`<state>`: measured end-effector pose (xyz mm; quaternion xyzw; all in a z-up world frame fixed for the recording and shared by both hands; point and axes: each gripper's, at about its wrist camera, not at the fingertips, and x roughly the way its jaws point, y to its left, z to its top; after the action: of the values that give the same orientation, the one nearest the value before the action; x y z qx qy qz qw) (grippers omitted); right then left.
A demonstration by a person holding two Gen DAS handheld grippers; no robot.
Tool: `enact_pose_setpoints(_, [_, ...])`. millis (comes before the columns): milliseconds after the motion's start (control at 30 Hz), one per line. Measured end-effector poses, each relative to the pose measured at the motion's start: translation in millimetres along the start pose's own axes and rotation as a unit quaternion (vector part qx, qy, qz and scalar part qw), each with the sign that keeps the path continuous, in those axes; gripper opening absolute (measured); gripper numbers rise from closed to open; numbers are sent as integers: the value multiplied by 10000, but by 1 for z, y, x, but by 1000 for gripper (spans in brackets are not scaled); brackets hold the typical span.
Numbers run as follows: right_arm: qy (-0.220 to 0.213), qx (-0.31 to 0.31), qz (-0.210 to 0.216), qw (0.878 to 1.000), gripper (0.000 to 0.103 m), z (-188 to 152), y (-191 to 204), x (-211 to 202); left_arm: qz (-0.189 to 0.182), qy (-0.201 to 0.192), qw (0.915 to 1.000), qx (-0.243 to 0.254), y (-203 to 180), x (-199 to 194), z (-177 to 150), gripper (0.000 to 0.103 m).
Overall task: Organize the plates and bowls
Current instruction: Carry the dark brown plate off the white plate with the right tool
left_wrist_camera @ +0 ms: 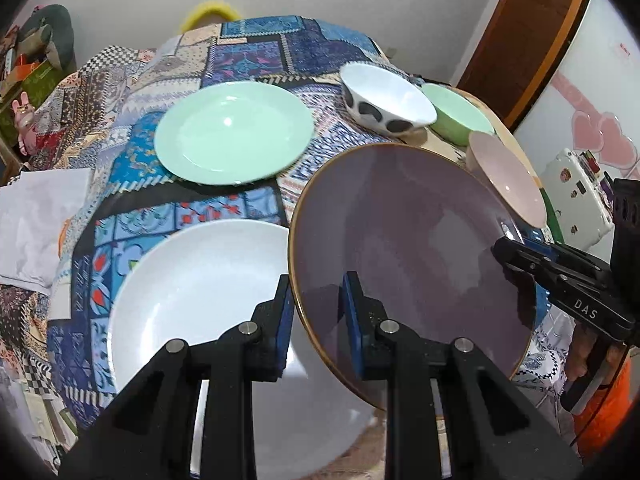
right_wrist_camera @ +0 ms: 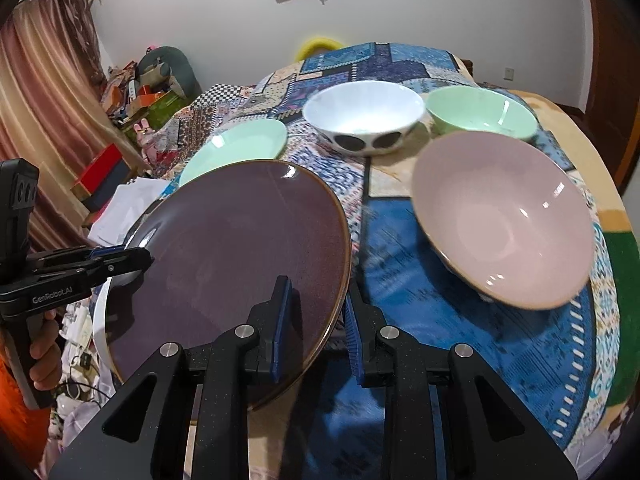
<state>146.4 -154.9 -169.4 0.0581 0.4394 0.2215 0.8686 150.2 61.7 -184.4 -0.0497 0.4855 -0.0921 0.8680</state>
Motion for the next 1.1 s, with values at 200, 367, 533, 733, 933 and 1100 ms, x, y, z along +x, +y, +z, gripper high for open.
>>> enact_pose_setpoints(200, [48, 55, -69, 9999, 23, -8, -15, -3, -74, 178, 9998, 45, -15, 13, -2, 24])
enact_pose_setpoints(367, [84, 192, -110, 9997, 23, -14, -30, -3, -50, 266, 9995, 165, -27, 26, 1, 24])
enact_pose_setpoints(533, [135, 321, -118, 9993, 23, -17, -38, 1, -33, 351, 9992, 202, -31, 38, 5, 24])
enact_pose_setpoints(733, [190, 333, -121, 9992, 23, -19, -44, 5, -39, 476, 9987, 188, -30, 48, 7, 24])
enact_pose_setpoints(933, [285, 373, -120, 9988, 23, -19, -49, 8, 6, 521, 9983, 243, -31, 52, 3, 24])
enact_pose_setpoints(1100, [387, 170, -325, 9986, 26, -18, -44, 8, 98, 372, 9988, 291, -33, 44, 5, 24])
